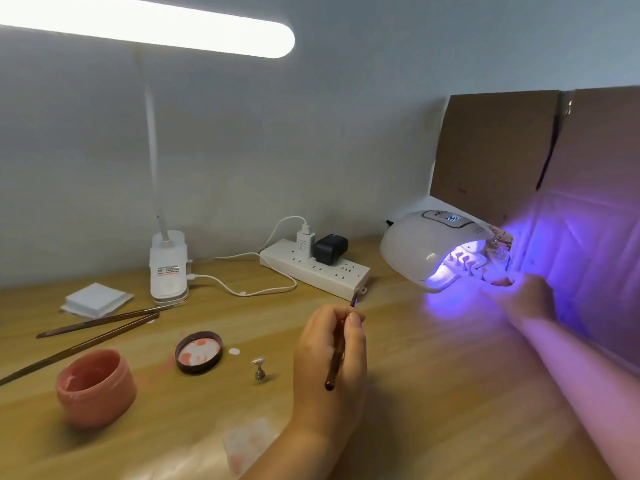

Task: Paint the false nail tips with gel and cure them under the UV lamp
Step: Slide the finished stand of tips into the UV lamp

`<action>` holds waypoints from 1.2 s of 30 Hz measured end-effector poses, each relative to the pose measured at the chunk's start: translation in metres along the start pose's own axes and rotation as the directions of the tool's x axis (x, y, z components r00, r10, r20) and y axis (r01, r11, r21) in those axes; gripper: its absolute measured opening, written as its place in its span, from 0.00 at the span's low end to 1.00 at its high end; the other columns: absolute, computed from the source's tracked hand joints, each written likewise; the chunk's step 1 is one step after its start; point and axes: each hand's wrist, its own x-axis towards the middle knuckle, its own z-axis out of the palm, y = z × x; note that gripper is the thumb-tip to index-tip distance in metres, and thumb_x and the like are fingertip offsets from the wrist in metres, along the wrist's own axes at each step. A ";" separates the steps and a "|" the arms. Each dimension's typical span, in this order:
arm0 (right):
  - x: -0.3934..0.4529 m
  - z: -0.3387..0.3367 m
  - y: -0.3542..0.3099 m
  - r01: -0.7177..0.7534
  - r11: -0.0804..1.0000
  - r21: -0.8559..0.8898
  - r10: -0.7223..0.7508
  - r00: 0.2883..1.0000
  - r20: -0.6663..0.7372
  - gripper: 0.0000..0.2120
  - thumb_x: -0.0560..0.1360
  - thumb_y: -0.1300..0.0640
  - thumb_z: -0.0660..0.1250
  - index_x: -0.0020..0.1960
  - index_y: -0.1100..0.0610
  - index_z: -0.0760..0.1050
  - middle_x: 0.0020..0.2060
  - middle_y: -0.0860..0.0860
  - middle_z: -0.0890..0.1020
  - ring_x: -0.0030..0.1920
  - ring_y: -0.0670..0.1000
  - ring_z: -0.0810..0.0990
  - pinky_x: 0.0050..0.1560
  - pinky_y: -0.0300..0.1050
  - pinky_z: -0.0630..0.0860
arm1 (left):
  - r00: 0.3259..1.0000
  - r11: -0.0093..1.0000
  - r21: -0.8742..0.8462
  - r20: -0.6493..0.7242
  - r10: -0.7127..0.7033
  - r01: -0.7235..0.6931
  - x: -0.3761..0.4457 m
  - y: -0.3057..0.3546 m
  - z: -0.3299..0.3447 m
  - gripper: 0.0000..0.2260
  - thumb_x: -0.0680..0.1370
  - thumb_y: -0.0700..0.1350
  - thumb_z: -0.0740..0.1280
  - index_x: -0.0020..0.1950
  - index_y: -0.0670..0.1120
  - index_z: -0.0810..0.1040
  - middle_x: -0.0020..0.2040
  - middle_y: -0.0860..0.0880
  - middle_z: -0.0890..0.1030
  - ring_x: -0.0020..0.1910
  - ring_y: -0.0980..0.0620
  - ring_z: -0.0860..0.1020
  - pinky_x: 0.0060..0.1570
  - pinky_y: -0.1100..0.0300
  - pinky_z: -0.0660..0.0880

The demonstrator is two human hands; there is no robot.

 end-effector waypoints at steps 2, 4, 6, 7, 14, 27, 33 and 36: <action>0.007 0.008 -0.007 0.013 0.999 -0.040 -0.012 1.000 0.029 0.19 0.60 0.40 0.73 0.29 0.56 0.77 0.26 0.55 0.78 0.34 0.57 0.78 0.37 0.45 0.72 | 1.000 1.000 -0.009 -0.002 -0.021 0.021 0.001 -0.001 0.002 0.07 0.77 0.47 0.60 0.41 0.51 0.77 0.33 0.57 0.74 0.34 0.57 0.72 0.36 0.66 0.66; 0.018 0.015 -0.017 0.044 0.995 -0.088 -0.037 0.996 0.084 0.18 0.63 0.39 0.74 0.32 0.55 0.79 0.27 0.55 0.77 0.35 0.56 0.77 0.38 0.43 0.71 | 0.999 0.999 -0.027 -0.012 -0.041 0.040 0.002 -0.003 0.003 0.07 0.76 0.48 0.60 0.41 0.52 0.77 0.34 0.56 0.75 0.34 0.56 0.73 0.36 0.66 0.67; 0.028 0.024 -0.028 0.045 0.989 -0.139 -0.024 0.988 0.150 0.13 0.67 0.43 0.75 0.39 0.53 0.82 0.32 0.56 0.78 0.39 0.55 0.77 0.42 0.41 0.70 | 0.998 0.998 -0.033 -0.028 -0.048 0.047 0.002 -0.004 0.003 0.07 0.76 0.48 0.61 0.41 0.53 0.77 0.35 0.55 0.77 0.36 0.55 0.75 0.36 0.67 0.67; 0.032 0.029 -0.031 0.041 0.985 -0.165 -0.010 0.983 0.182 0.12 0.69 0.44 0.74 0.41 0.53 0.82 0.36 0.57 0.80 0.41 0.55 0.78 0.44 0.42 0.71 | 0.998 0.998 -0.033 -0.033 -0.049 0.048 0.002 -0.004 0.002 0.07 0.76 0.48 0.61 0.40 0.53 0.77 0.36 0.55 0.77 0.37 0.55 0.75 0.36 0.68 0.67; 0.034 0.039 -0.038 0.098 0.976 -0.194 -0.043 0.962 0.270 0.18 0.75 0.46 0.68 0.58 0.59 0.79 0.57 0.61 0.80 0.56 0.59 0.77 0.54 0.47 0.73 | 0.997 0.996 -0.056 -0.031 -0.073 0.071 0.004 -0.004 0.002 0.07 0.76 0.49 0.60 0.40 0.52 0.77 0.37 0.54 0.78 0.39 0.55 0.76 0.37 0.68 0.68; 0.064 0.016 -0.112 0.300 0.938 -0.173 -0.249 0.931 0.266 0.20 0.77 0.59 0.60 0.68 0.53 0.72 0.66 0.57 0.75 0.64 0.61 0.73 0.64 0.52 0.71 | 0.994 0.993 -0.065 -0.041 -0.098 0.095 0.005 -0.002 0.001 0.07 0.76 0.48 0.60 0.40 0.54 0.76 0.38 0.54 0.78 0.39 0.57 0.76 0.37 0.71 0.68; 0.087 0.024 -0.120 0.301 0.905 -0.301 -0.181 0.912 0.367 0.19 0.80 0.58 0.56 0.69 0.54 0.72 0.69 0.57 0.71 0.67 0.61 0.70 0.67 0.54 0.68 | 0.995 0.995 -0.051 -0.046 -0.093 0.090 0.004 -0.004 0.002 0.07 0.76 0.48 0.60 0.39 0.54 0.76 0.38 0.58 0.78 0.40 0.58 0.76 0.38 0.71 0.68; 0.094 0.027 -0.123 0.297 0.905 -0.304 -0.171 0.910 0.379 0.18 0.80 0.58 0.56 0.68 0.55 0.72 0.67 0.58 0.72 0.64 0.61 0.71 0.65 0.54 0.69 | 0.995 0.994 -0.057 -0.042 -0.092 0.090 0.004 -0.004 0.002 0.07 0.76 0.49 0.61 0.39 0.54 0.76 0.35 0.59 0.77 0.36 0.59 0.74 0.36 0.70 0.67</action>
